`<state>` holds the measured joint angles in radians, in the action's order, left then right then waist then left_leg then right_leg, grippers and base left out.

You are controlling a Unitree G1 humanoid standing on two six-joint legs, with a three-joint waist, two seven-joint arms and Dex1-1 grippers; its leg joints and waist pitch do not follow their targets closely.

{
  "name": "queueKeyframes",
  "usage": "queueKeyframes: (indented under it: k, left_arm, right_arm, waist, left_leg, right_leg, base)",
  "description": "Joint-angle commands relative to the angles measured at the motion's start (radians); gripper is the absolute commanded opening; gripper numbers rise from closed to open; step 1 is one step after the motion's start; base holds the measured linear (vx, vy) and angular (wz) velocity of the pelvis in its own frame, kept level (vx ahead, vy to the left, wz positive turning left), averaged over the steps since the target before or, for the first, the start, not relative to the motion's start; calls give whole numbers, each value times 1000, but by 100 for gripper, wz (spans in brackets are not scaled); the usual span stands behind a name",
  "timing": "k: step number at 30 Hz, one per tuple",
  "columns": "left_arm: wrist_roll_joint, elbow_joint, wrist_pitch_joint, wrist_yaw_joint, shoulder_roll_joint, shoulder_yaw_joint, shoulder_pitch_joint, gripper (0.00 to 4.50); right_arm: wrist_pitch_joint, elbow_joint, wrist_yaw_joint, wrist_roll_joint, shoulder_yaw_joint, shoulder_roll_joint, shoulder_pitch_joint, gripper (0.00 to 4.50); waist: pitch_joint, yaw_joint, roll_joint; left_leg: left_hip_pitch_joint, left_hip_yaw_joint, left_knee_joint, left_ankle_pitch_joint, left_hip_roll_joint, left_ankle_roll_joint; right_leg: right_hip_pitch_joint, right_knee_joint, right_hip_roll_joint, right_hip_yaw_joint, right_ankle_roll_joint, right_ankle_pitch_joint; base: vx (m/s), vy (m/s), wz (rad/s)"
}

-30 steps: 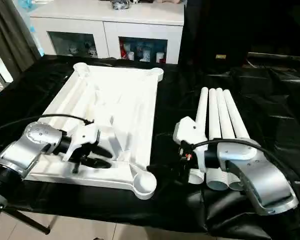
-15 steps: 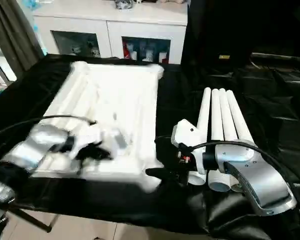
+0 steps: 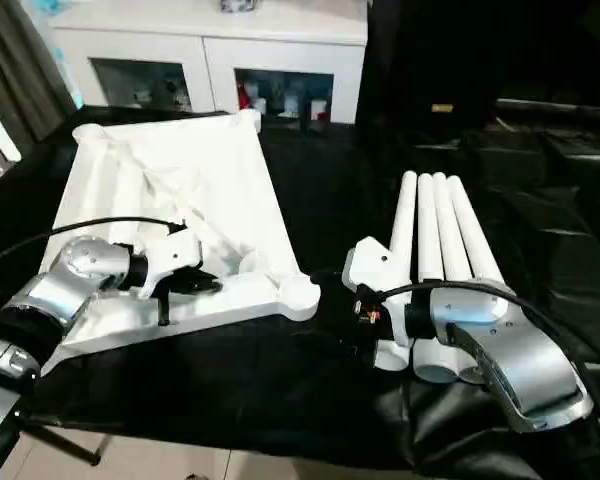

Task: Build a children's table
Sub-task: Move table base

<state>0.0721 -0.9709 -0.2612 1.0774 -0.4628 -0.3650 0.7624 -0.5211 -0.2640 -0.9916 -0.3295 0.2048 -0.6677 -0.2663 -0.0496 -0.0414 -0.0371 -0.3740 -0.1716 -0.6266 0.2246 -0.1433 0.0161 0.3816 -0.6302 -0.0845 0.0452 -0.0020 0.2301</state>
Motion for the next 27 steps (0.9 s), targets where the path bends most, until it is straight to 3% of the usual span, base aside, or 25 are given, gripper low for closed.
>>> queueKeyframes:
  k: [1,5,6,7,10,11,14,16,18,20,21,22,23,24,25,26,27]
  left_arm:
    - [-5,-16,-38,-16,-20,40,37,2]
    - [-1,-48,-97,-13,-26,52,42,2]
    - [-36,-56,-83,39,-26,78,46,42]
    - [-36,-56,-83,39,-26,78,46,53]
    - [-119,-6,6,128,-32,127,38,57]
    - [-144,28,32,141,-38,142,29,78]
    - [-179,89,65,154,-51,165,10,95]
    - [-218,164,100,153,-66,191,-23,95]
    - [-256,254,163,144,-76,222,-58,95]
    - [-303,385,254,106,-93,272,-103,95]
    - [-316,438,291,76,-98,294,-120,95]
    - [-291,489,307,-24,-96,325,-142,95]
    - [-286,494,307,-38,-94,328,-145,95]
    - [-245,519,316,-163,-65,352,-159,95]
    - [-208,527,327,-294,-26,380,-171,95]
    - [-188,554,349,-392,14,405,-192,95]
    - [-179,586,370,-470,51,427,-219,95]
  right_arm:
    - [3,-2,13,9,-12,3,4,450]
    - [2,-1,34,13,-12,11,6,450]
    - [-9,-4,50,13,-16,18,10,450]
    - [-9,-4,50,13,-16,18,10,450]
    - [-35,-35,72,-7,-27,31,27,450]
    - [-46,-49,83,-15,-33,38,33,450]
    - [-65,-71,108,-29,-42,58,44,450]
    - [-80,-94,142,-34,-50,77,59,450]
    - [-99,-117,178,-38,-60,94,72,450]
    - [-136,-145,230,-53,-81,123,76,450]
    - [-153,-153,254,-61,-94,141,72,450]
    - [-162,-136,332,-29,-110,189,44,450]
    - [-162,-133,342,-23,-112,195,41,450]
    - [-163,-95,426,20,-133,237,10,450]
    - [-162,-52,514,58,-153,286,-17,450]
    - [-187,-27,571,73,-172,316,-37,450]
    - [-210,-4,624,82,-194,345,-54,450]
  waist:
    - [64,-8,-2]
    - [62,-6,-6]
    - [63,-7,-8]
    - [62,-6,-7]
    - [64,-10,-10]
    - [63,-13,-7]
    - [59,-18,-12]
    - [56,-17,-6]
    - [58,-18,-7]
    - [58,-14,2]
    - [57,-13,-1]
    - [55,-12,4]
    - [54,-11,1]
    - [52,-12,0]
    - [50,-5,8]
    - [50,-3,36]
    - [54,-5,23]
  left_leg:
    - [12,35,80,79,-87,-76]
    - [13,35,82,95,-88,-64]
    - [14,35,81,90,-88,-63]
    - [14,33,81,80,-86,-65]
    - [16,32,79,52,-88,-69]
    - [16,31,81,55,-90,-71]
    - [19,30,85,95,-92,-56]
    - [17,29,88,114,-91,-39]
    - [19,29,87,96,-93,-30]
    - [18,28,88,77,-92,-32]
    - [18,27,89,81,-91,-31]
    - [17,27,90,96,-89,-30]
    - [16,28,90,99,-89,-21]
    - [19,26,91,112,-85,-13]
    - [17,27,93,115,-86,4]
    - [14,24,94,105,-82,5]
    - [13,27,90,83,-84,11]
  right_leg:
    - [-54,55,-82,-47,-332,-157]
    - [-54,57,-81,-48,-329,-130]
    - [-55,55,-83,-49,-331,-136]
    - [-54,56,-81,-49,-332,-140]
    - [-51,49,-81,-47,-347,-180]
    - [-50,48,-81,-48,-351,-182]
    - [-49,52,-83,-49,-342,-118]
    - [-47,55,-81,-49,-334,-79]
    - [-47,51,-83,-51,-327,-86]
    - [-46,50,-80,-50,-323,-92]
    - [-44,51,-78,-49,-319,-70]
    - [-43,57,-78,-49,-311,-30]
    - [-42,55,-78,-50,-308,-16]
    - [-40,64,-76,-50,-294,30]
    - [-39,63,-73,-50,-291,41]
    - [-43,70,-73,-49,-277,66]
    - [-47,59,-77,-51,-277,52]
  base:
    - [0,0,0]
    - [0,0,0]
    - [0,0,0]
    - [0,0,0]
    - [0,0,0]
    - [0,0,0]
    - [0,0,0]
    - [0,0,0]
    - [0,0,0]
    - [0,0,0]
    - [0,0,0]
    - [0,0,0]
    - [0,0,0]
    - [0,0,0]
    - [0,0,0]
    - [0,0,0]
    - [0,0,0]
